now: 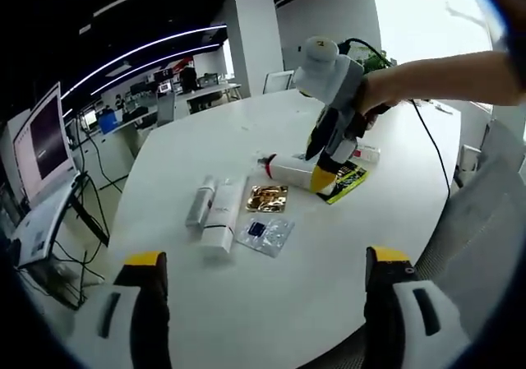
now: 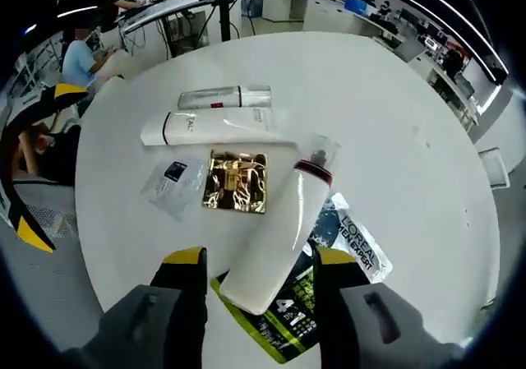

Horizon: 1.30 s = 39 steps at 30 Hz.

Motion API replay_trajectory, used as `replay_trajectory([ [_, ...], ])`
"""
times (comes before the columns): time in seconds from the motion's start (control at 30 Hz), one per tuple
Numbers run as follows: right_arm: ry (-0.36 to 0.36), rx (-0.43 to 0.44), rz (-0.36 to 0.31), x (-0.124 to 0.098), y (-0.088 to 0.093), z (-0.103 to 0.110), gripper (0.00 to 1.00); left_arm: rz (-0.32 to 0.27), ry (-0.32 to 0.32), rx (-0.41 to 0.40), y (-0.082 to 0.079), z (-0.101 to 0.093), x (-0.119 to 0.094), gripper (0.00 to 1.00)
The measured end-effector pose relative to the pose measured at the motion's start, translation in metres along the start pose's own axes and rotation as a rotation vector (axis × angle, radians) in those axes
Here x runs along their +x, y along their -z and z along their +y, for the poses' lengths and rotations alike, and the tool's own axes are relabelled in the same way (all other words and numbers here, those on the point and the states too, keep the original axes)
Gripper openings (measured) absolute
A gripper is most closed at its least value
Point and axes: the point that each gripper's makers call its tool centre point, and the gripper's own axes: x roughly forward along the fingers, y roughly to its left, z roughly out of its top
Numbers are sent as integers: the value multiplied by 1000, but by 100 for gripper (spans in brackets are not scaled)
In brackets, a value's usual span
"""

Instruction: Arrange the skincare products in the storage area until every visible bottle or jar stands upright without overlapping.

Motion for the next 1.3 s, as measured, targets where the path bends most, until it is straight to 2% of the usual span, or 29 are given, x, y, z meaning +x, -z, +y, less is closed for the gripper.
replay_trajectory([
  [0.2, 2, -9, 45, 9, 5, -6, 46, -1, -2, -1, 0, 0, 0, 95],
  [0.43, -30, 44, 93, 12, 11, -8, 45, 2, 4, 6, 0, -1, 0, 95],
  [0.8, -57, 64, 143, 18, 13, -4, 44, 9, 7, 14, 1, -3, 0, 95],
  [0.9, -39, 88, 160, 19, 13, -5, 43, 10, 9, 15, 1, -3, 0, 95],
  [1.03, 5, 67, 197, 22, 13, -6, 40, 14, 19, 26, 2, -6, 0, 95],
  [1.3, -5, 86, 203, 24, 11, -11, 37, 11, 49, 27, 1, -12, 1, 95],
])
